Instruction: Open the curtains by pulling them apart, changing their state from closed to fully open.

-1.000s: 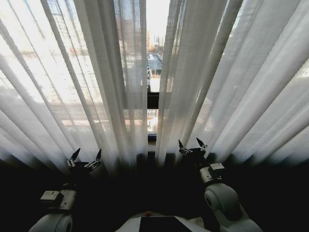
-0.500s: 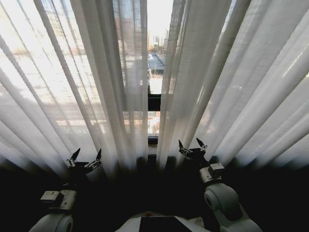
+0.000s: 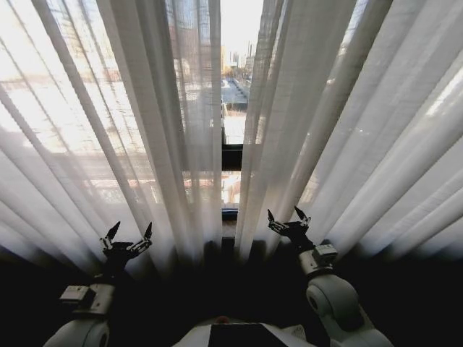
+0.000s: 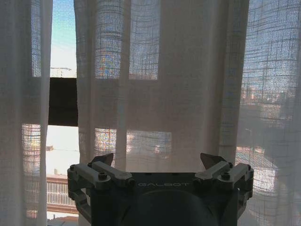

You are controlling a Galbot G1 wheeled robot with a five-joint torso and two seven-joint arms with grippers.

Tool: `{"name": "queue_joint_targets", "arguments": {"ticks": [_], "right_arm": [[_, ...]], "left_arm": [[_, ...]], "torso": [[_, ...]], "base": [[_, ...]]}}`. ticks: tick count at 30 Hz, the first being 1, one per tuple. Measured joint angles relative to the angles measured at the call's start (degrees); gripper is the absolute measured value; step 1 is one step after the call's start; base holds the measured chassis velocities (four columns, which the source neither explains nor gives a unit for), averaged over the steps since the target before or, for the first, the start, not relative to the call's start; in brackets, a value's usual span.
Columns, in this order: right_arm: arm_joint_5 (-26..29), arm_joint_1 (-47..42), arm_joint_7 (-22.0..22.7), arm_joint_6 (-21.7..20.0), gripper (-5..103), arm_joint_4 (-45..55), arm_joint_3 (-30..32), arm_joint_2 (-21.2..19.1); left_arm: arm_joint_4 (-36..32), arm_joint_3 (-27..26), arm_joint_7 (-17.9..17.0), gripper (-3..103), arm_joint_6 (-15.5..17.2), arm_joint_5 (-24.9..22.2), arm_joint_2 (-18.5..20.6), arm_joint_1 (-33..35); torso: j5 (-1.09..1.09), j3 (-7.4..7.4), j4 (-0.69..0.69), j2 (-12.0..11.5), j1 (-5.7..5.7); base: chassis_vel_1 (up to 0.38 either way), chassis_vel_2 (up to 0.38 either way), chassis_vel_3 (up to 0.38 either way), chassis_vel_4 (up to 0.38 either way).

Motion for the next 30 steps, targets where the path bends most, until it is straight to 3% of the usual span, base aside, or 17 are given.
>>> {"name": "queue_joint_targets", "arguments": {"ticks": [6, 16, 30], "right_arm": [[8.6, 0.2, 0.5, -3.8, 100, 2.1, -2.7, -0.7], [9.6, 3.1, 0.5, -4.7, 100, -0.6, -7.3, -2.9], [12.0, 10.8, 2.9, -4.6, 100, -6.6, -5.5, -4.3]], "left_arm": [[-0.2, 0.1, 0.0, 100, 0.0, 0.0, -0.3, 0.4], [-1.2, -0.4, 0.0, 100, 0.0, 0.4, -1.3, 1.2], [-2.6, -0.6, -0.1, 100, 0.9, 0.8, -2.3, 1.9]], "torso": [[0.00, -0.01, 0.00, 0.0, 0.00], [0.00, 0.00, 0.00, 0.0, -0.01], [0.00, 0.00, 0.00, 0.0, -0.01]], "base": [[0.000, 0.000, 0.000, 0.000], [0.000, 0.000, 0.000, 0.000], [0.000, 0.000, 0.000, 0.000]]}}
